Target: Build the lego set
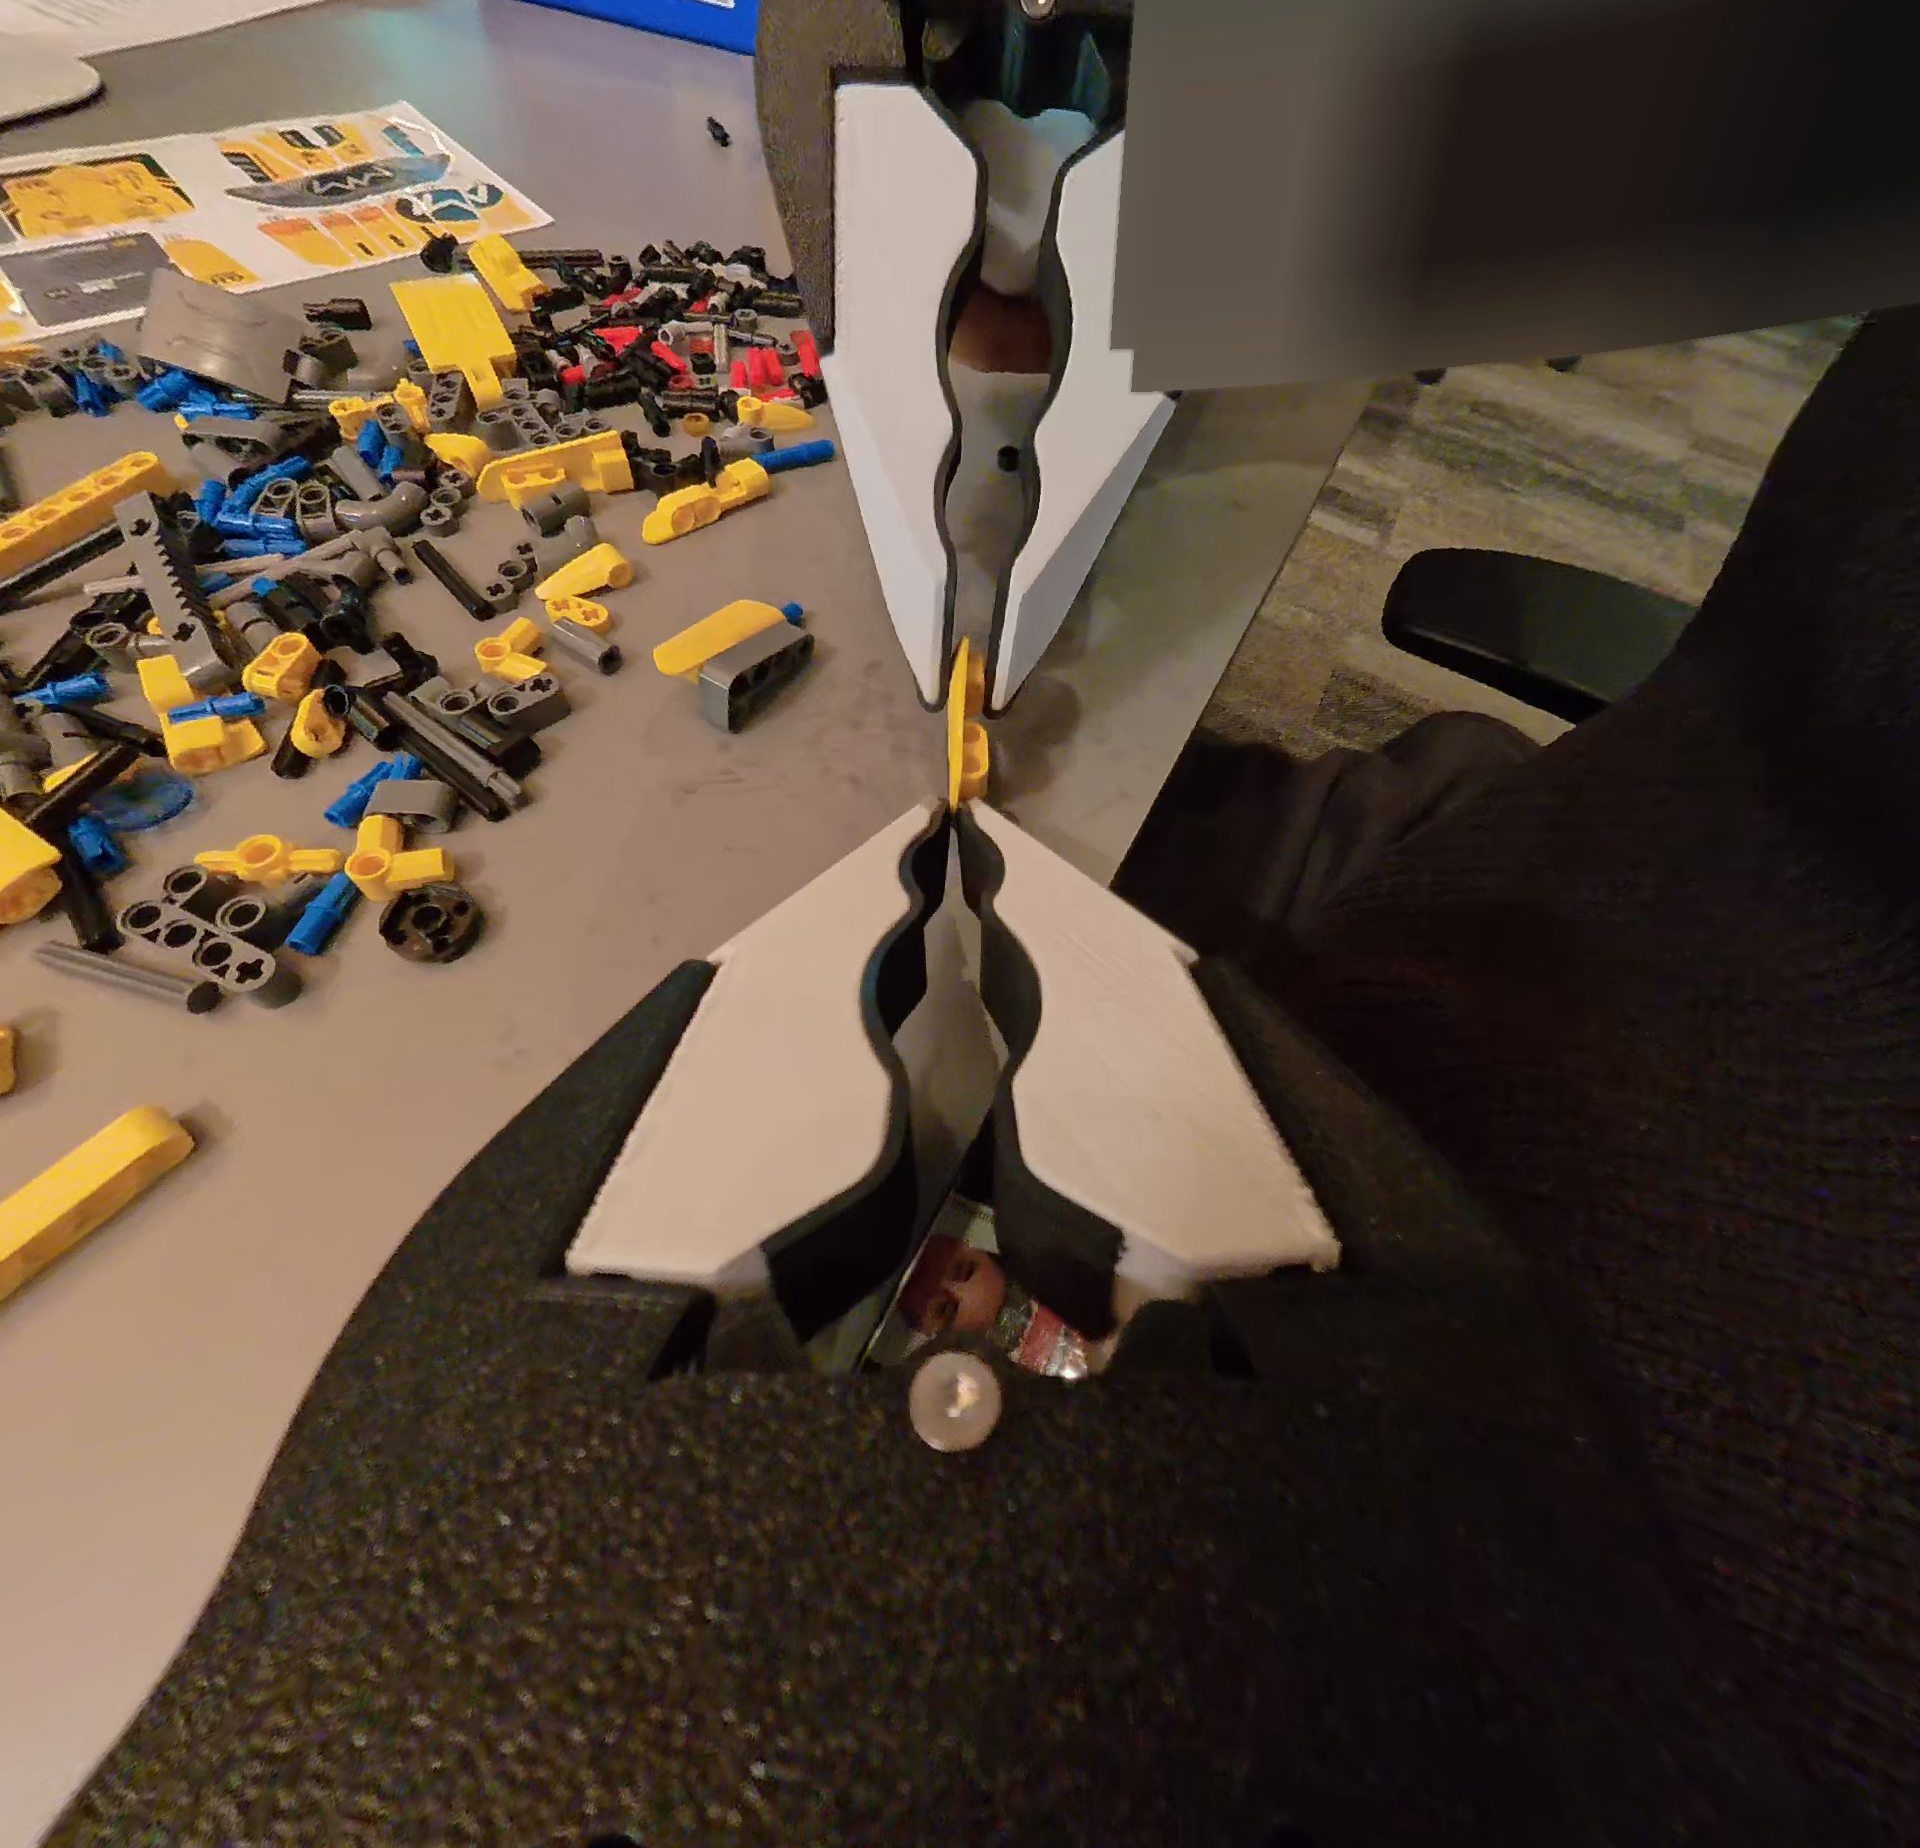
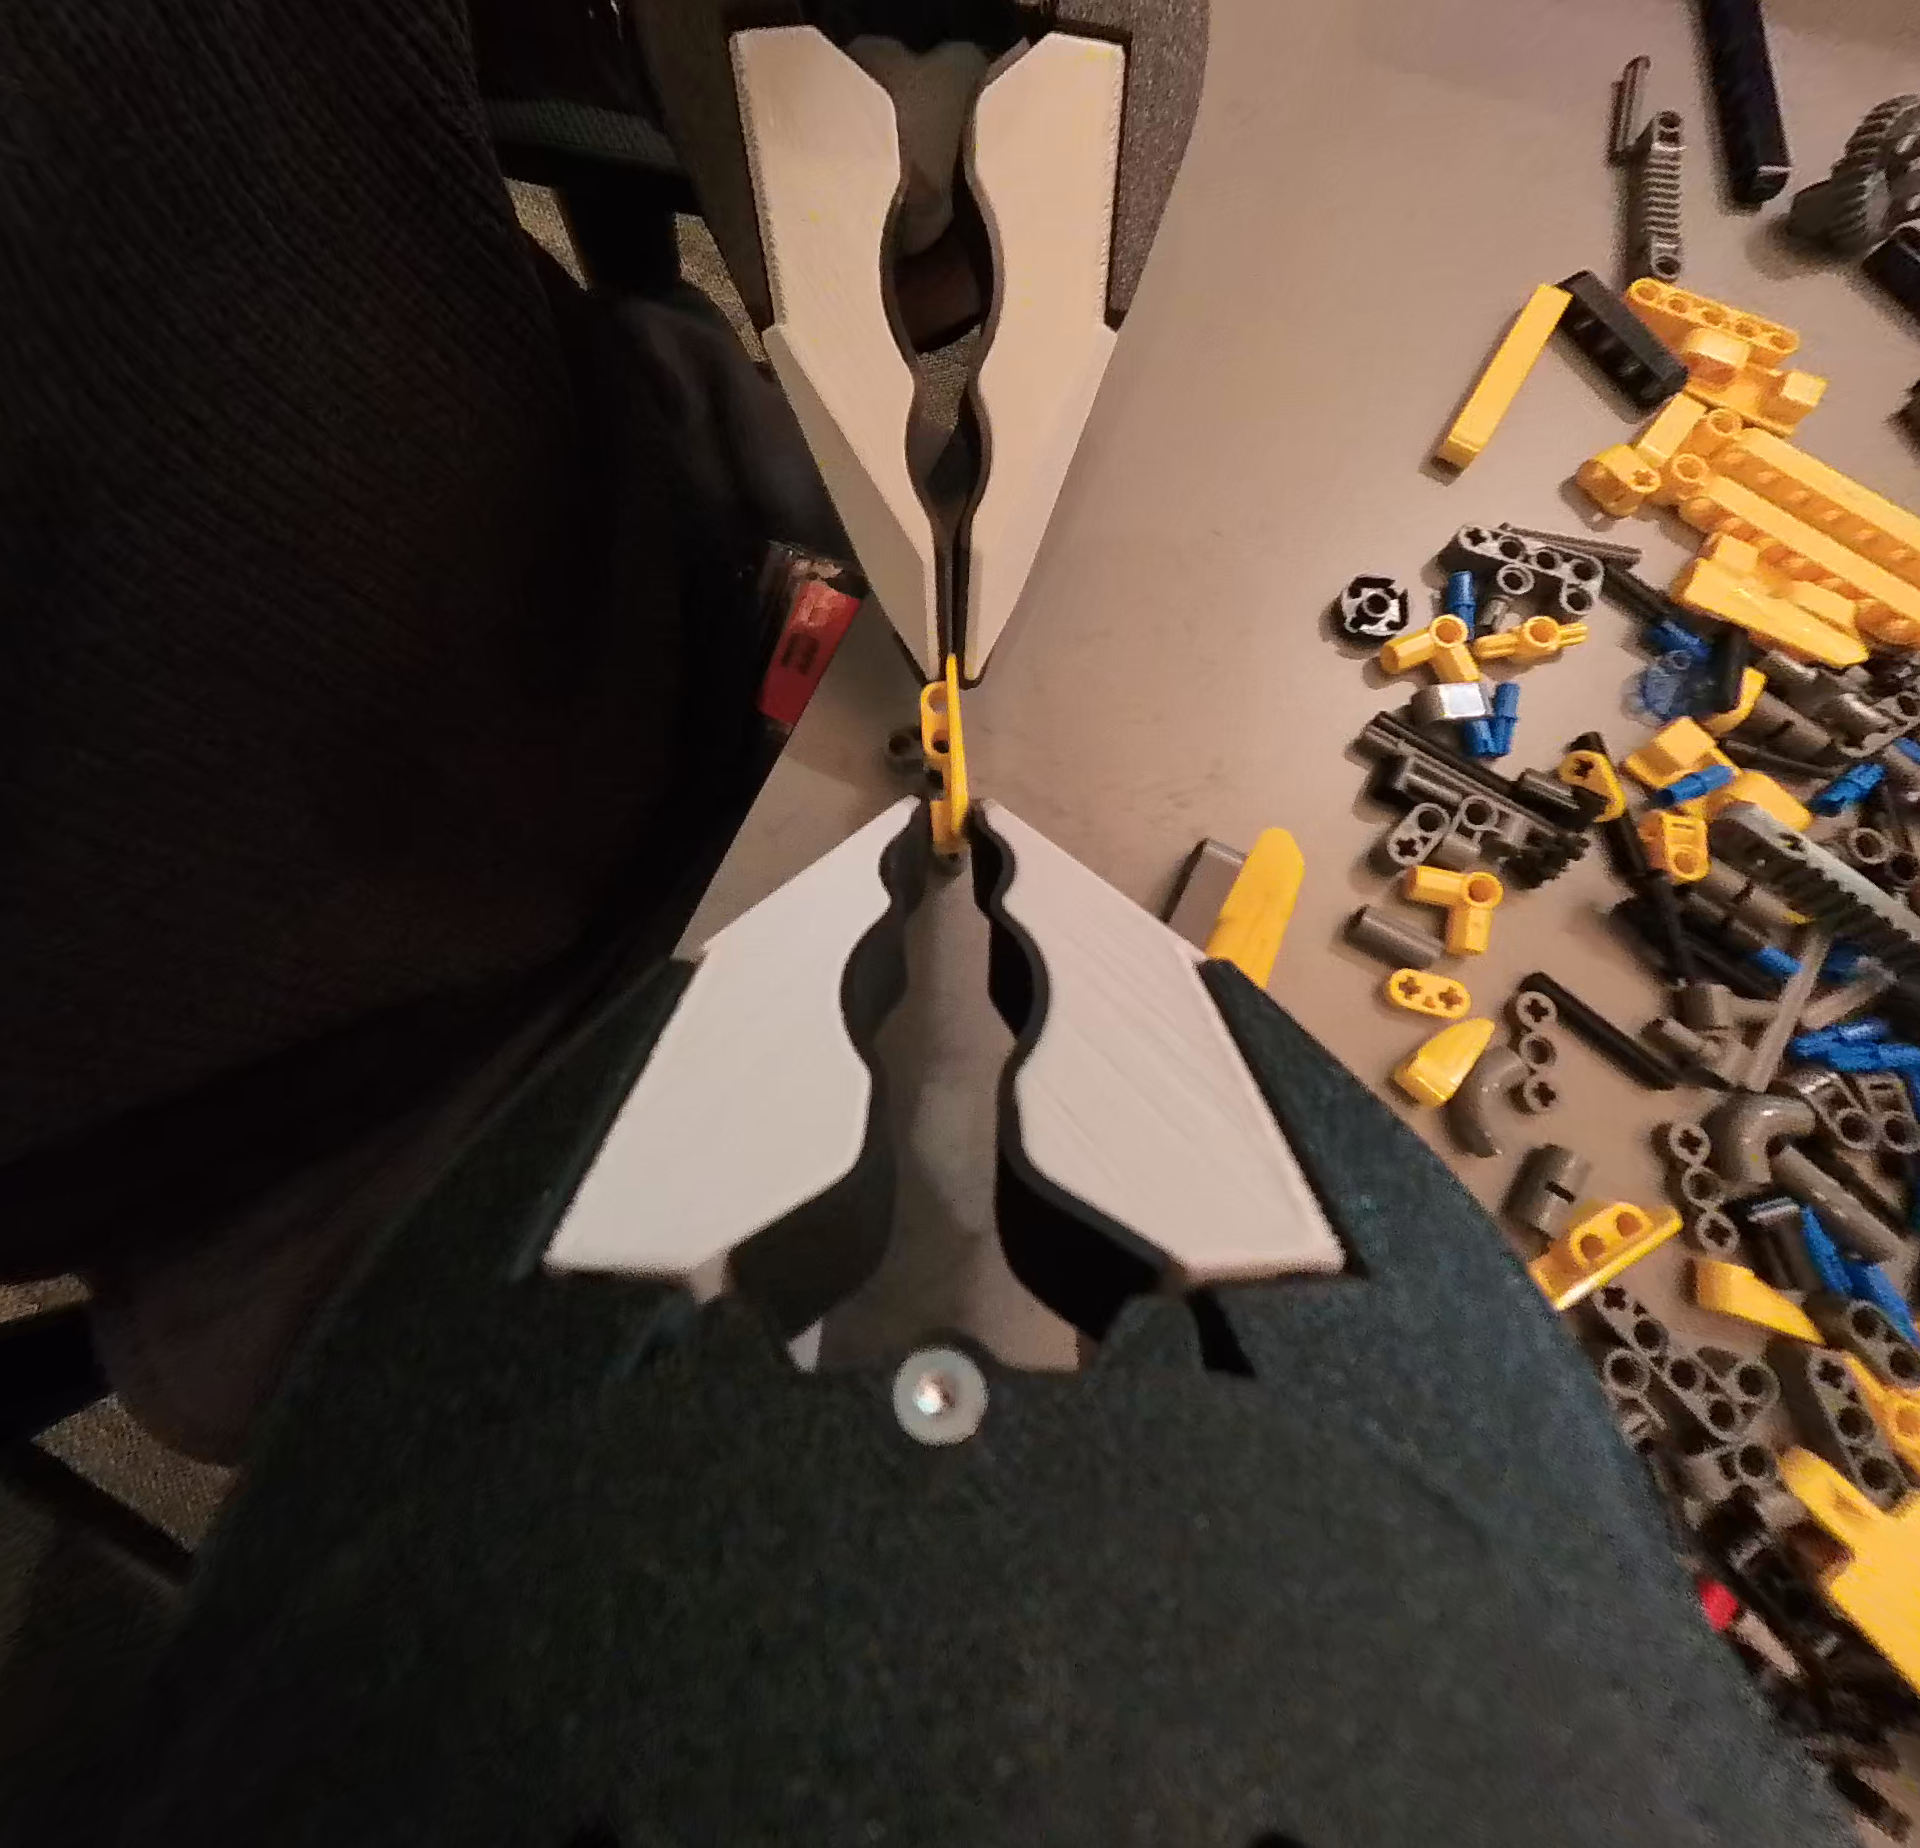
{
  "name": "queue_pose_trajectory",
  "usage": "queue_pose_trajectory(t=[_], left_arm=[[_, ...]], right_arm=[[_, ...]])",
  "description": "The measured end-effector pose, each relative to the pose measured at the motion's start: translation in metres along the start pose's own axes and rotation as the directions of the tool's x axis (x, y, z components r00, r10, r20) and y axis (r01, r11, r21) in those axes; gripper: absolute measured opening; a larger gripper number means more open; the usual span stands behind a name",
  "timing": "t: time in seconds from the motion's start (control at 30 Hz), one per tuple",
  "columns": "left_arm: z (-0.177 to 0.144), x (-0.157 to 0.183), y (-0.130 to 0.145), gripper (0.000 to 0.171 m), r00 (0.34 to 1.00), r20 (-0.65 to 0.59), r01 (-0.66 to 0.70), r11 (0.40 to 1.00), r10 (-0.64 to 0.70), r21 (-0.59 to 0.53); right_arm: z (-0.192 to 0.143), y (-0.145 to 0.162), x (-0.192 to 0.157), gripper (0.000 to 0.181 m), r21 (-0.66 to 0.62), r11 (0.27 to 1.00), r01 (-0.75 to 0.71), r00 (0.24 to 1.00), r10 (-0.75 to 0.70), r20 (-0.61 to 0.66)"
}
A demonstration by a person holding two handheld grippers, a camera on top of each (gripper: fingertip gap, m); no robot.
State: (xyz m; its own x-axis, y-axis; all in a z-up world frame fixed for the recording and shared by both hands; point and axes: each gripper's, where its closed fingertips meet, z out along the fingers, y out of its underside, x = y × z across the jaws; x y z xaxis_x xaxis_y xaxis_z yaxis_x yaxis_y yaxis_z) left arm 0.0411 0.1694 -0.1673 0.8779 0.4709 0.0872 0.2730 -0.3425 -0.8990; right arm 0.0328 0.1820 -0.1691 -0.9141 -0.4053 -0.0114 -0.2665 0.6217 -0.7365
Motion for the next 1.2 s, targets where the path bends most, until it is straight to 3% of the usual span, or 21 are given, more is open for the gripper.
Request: queue_pose_trajectory(t=[0.73, 1.2], left_arm=[[0.0015, 0.0008, 0.0059, 0.001, 1.000, 0.007, -0.007, 0.997, 0.008, -0.073], [0.0027, 0.0028, 0.0047, 0.000, 0.997, 0.057, -0.046, 0.997, 0.049, -0.059]], right_arm=[[0.0010, 0.0011, -0.0011, 0.005, -0.085, 0.996, 0.024, 0.999, -0.021, 0.029], [0.0042, 0.0065, -0.0031, 0.006, -0.158, 0.985, 0.072, 0.997, -0.067, 0.034]])
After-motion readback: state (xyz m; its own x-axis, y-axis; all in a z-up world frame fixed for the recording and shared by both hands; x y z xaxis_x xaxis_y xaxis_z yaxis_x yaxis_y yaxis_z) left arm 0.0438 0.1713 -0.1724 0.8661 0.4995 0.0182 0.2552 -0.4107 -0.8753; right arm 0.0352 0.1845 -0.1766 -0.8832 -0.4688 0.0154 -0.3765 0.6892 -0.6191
